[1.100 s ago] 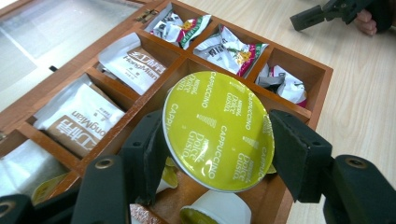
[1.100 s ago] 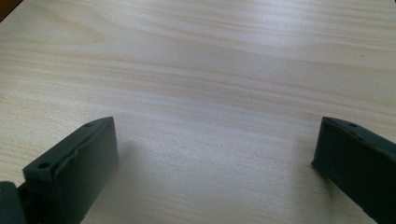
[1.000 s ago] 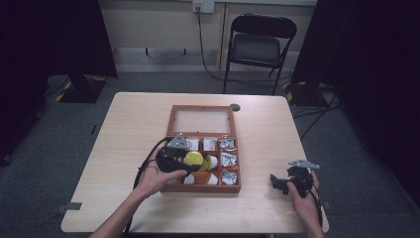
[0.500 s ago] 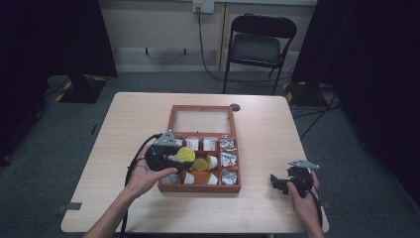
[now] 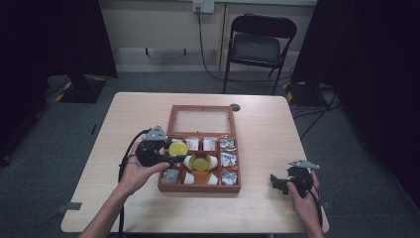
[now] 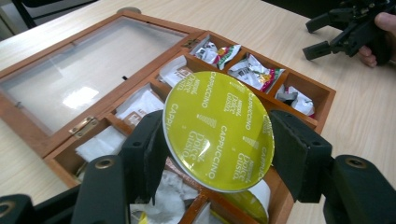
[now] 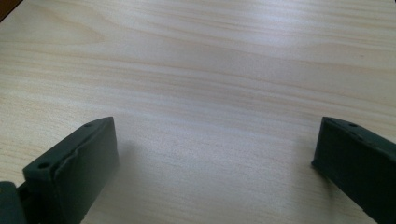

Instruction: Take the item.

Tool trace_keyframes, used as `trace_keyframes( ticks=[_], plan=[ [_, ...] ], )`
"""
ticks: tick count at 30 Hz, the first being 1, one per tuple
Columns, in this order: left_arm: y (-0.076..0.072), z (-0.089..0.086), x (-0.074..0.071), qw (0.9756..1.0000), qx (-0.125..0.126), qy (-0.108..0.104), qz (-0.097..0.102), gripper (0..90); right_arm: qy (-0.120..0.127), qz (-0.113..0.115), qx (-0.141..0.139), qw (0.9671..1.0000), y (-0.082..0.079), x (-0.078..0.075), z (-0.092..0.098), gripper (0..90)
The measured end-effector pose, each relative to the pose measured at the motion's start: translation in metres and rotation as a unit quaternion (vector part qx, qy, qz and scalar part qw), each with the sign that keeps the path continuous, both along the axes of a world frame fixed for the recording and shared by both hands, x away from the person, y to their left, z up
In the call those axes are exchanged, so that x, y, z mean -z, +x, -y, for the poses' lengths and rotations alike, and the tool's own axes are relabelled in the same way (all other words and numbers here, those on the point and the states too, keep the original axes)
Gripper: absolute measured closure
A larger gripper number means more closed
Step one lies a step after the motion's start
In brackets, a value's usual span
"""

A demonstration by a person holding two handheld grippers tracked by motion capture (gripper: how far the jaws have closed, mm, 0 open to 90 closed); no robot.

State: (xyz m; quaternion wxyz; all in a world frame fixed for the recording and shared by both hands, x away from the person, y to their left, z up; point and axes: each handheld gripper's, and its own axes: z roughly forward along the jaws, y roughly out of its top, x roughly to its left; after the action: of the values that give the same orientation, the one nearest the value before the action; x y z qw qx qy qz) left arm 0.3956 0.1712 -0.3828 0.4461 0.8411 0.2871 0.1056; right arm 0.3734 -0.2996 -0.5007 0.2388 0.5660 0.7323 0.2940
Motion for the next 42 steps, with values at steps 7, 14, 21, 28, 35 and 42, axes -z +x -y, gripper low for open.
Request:
trace_keyframes(
  ticks=[7, 14, 21, 28, 35, 42],
  plan=[
    [0.001, -0.012, -0.006, 0.9999, -0.013, -0.007, 0.007, 39.4, 0.000, 0.000, 0.000, 1.0000, 0.000, 0.000, 0.000, 0.0],
    [0.004, -0.024, -0.010, 0.9995, -0.028, -0.014, 0.010, 39.3, 0.000, 0.000, 0.000, 1.0000, 0.000, 0.000, 0.000, 0.0],
    [0.006, -0.032, -0.010, 0.9991, -0.037, -0.016, 0.010, 39.4, 0.000, 0.000, 0.000, 1.0000, 0.000, 0.000, 0.000, 0.0],
    [0.007, -0.040, -0.011, 0.9987, -0.047, -0.020, 0.009, 39.4, 0.000, 0.000, 0.000, 1.0000, 0.000, 0.000, 0.000, 0.0],
    [0.008, -0.045, -0.011, 0.9983, -0.054, -0.020, 0.008, 39.3, 0.000, 0.000, 0.000, 1.0000, 0.000, 0.000, 0.000, 0.0],
    [0.010, -0.054, -0.011, 0.9973, -0.068, -0.025, 0.009, 39.4, 0.000, 0.000, 0.000, 1.0000, 0.000, 0.000, 0.000, 0.0]
  ],
)
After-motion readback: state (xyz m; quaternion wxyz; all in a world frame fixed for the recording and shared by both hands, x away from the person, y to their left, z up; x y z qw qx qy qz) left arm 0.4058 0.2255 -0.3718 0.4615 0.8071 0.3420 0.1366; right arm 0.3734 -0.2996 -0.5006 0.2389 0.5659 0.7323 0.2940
